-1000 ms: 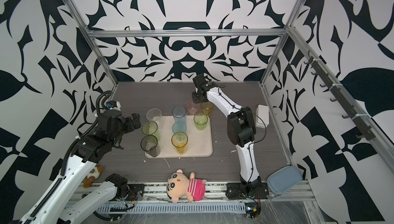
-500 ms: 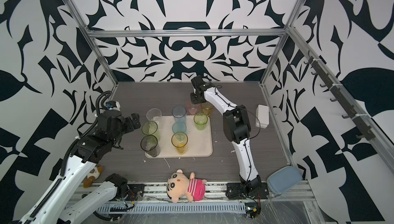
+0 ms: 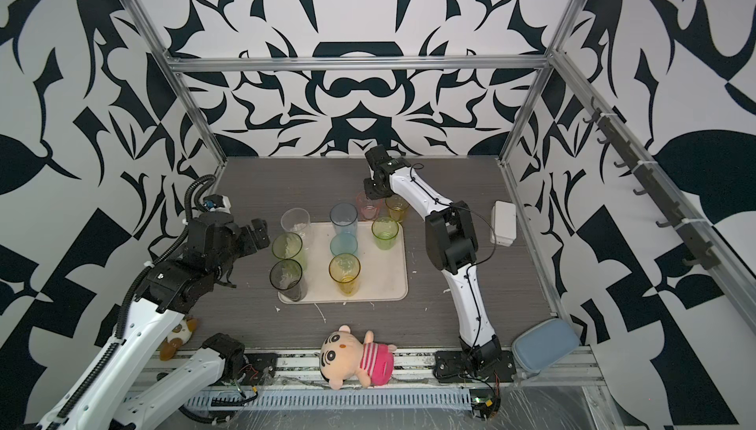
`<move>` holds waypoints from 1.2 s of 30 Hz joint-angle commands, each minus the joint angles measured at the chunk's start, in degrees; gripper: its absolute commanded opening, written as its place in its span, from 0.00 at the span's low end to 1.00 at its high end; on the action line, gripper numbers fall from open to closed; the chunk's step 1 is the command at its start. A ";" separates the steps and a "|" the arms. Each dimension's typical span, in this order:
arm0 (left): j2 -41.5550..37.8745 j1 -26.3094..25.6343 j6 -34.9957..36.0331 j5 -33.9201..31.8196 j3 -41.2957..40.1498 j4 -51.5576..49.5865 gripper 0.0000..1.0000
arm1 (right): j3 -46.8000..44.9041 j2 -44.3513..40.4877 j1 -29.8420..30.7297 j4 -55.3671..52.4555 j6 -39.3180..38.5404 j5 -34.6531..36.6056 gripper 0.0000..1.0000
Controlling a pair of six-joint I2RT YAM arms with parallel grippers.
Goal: Place the glasses into the tray
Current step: Pick up the glass from the top-center of the table.
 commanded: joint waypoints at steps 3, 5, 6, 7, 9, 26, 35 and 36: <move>-0.82 -0.20 -1.07 -0.89 0.34 -1.73 1.00 | 2.48 -0.18 -0.07 -0.60 0.24 -0.27 0.22; -0.91 -0.20 -1.07 -0.89 0.37 -1.78 1.00 | 2.55 -0.09 -0.07 -0.63 0.30 -0.35 0.20; -0.91 -0.14 -1.12 -0.93 0.37 -1.75 1.00 | 2.54 -0.04 -0.08 -0.68 0.30 -0.41 0.19; -0.91 -0.19 -1.15 -0.94 0.47 -1.70 1.00 | 2.77 0.00 -0.07 -0.76 0.40 -0.39 0.18; -0.87 -0.18 -1.15 -0.94 0.45 -1.78 1.00 | 2.83 -0.04 -0.07 -0.77 0.41 -0.49 0.16; -1.61 -0.13 -1.37 -1.02 0.18 -2.17 0.99 | 3.55 -2.36 -0.07 -2.34 0.82 -0.25 0.00; -2.11 -0.16 -1.33 -0.94 0.28 -2.48 1.00 | 4.16 -5.17 -0.07 -4.06 0.99 0.55 0.00; -2.27 -0.15 -1.33 -0.94 0.30 -2.61 0.99 | 4.25 -5.42 -0.06 -4.36 0.94 0.59 0.00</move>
